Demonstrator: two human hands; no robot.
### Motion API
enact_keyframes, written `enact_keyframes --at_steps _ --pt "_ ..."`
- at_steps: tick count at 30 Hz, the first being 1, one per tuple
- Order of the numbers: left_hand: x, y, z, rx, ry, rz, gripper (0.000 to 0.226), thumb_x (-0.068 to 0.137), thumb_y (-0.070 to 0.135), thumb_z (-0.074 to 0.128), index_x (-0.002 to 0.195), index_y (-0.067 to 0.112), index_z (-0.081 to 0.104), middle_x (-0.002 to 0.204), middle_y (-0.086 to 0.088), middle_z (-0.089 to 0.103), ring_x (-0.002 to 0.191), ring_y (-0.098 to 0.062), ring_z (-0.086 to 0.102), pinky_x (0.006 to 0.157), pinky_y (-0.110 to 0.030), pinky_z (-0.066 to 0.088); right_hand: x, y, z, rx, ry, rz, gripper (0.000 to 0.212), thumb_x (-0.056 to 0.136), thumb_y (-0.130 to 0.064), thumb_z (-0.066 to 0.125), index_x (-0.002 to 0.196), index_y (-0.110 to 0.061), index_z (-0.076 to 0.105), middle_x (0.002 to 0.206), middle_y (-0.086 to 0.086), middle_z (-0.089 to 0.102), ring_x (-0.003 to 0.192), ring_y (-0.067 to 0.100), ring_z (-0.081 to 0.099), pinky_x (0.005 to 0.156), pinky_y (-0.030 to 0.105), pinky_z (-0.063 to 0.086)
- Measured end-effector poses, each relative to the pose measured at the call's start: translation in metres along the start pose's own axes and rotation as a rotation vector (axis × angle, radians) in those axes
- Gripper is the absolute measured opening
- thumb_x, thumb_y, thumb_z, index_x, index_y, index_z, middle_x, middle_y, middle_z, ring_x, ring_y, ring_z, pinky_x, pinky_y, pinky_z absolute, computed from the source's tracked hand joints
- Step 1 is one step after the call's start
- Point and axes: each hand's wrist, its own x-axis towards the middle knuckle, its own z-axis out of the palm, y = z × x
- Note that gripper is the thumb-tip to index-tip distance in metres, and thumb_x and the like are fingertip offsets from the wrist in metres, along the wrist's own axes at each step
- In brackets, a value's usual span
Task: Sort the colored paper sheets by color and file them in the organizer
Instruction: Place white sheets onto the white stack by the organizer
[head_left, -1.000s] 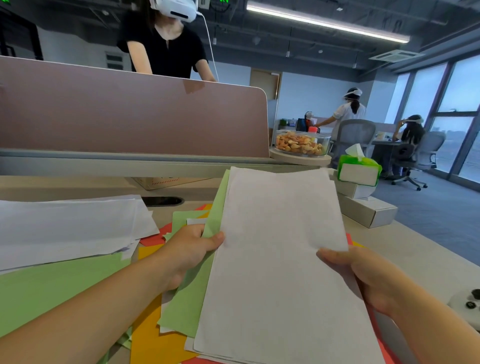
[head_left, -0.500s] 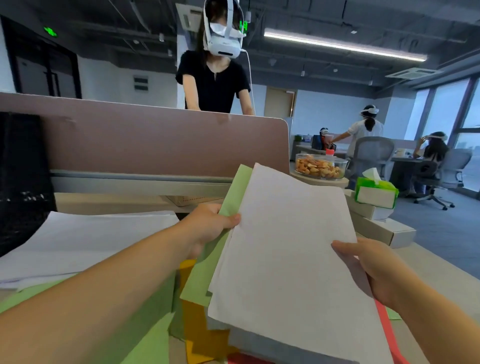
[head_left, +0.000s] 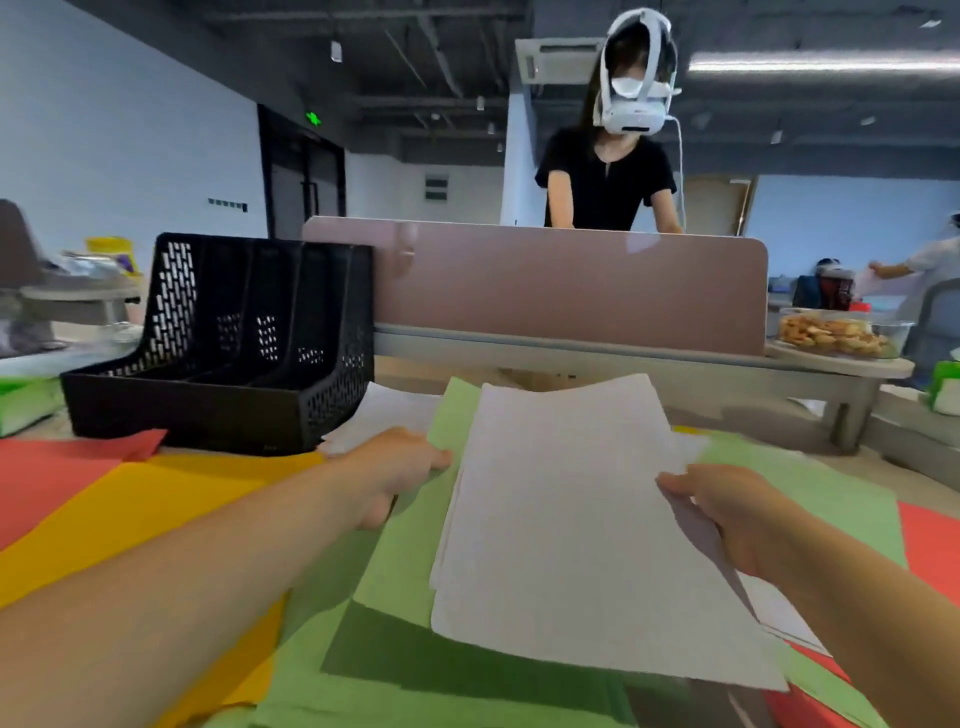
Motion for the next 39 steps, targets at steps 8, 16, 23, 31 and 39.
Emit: enact_keyframes --at_steps 8,16,23,31,39 --pt "-0.007 -0.062 -0.024 0.208 0.128 0.016 0.044 0.064 0.024 0.062 0.102 0.002 0.063 0.089 -0.013 0.057 0.075 -0.023 0.055 0.066 -0.033 0.041 -0.007 0.022 0.034 -0.186 0.0 0.053 0.013 0.083 -0.001 0.065 0.092 0.008 0.063 0.101 0.026 0.067 0.092 0.038 0.065 0.086 0.047 0.05" --pt "-0.02 -0.027 -0.029 0.403 0.364 0.285 0.057 0.092 0.045 0.054 0.14 0.016 0.041 0.135 -0.006 0.052 0.119 -0.024 0.051 0.095 -0.031 0.039 0.01 -0.01 0.047 0.162 -0.057 0.041 0.018 0.092 -0.004 0.053 0.107 0.003 0.059 0.101 0.019 0.067 0.065 0.024 0.064 0.065 0.034 0.052" --pt "0.008 -0.008 -0.054 -0.833 -0.162 -0.075 0.08 0.08 0.076 0.043 0.119 0.007 0.054 0.116 -0.027 0.064 0.102 -0.042 0.062 0.087 -0.052 0.048 0.026 -0.019 0.089 0.515 -0.075 0.091 0.015 0.093 0.001 0.04 0.1 -0.005 0.052 0.082 0.013 0.06 0.068 0.024 0.057 0.04 0.023 0.051" --pt "0.054 -0.011 -0.048 -0.357 -0.035 -0.075 0.019 0.099 0.017 0.049 0.117 0.012 0.052 0.089 -0.01 0.07 0.057 -0.019 0.07 0.048 -0.028 0.057 0.06 -0.002 0.159 0.484 -0.114 0.186 0.007 0.094 0.008 0.043 0.091 0.004 0.047 0.094 0.019 0.052 0.062 0.025 0.062 0.039 0.02 0.052" --pt "0.102 -0.014 -0.067 -0.339 0.052 -0.122 0.012 0.1 0.011 0.039 0.096 0.008 0.051 0.09 -0.015 0.065 0.07 -0.025 0.066 0.046 -0.028 0.056 0.096 0.01 0.206 0.471 -0.146 0.224 0.027 0.095 0.007 0.042 0.122 0.007 0.046 0.078 0.012 0.05 0.061 0.023 0.056 0.074 0.031 0.051"
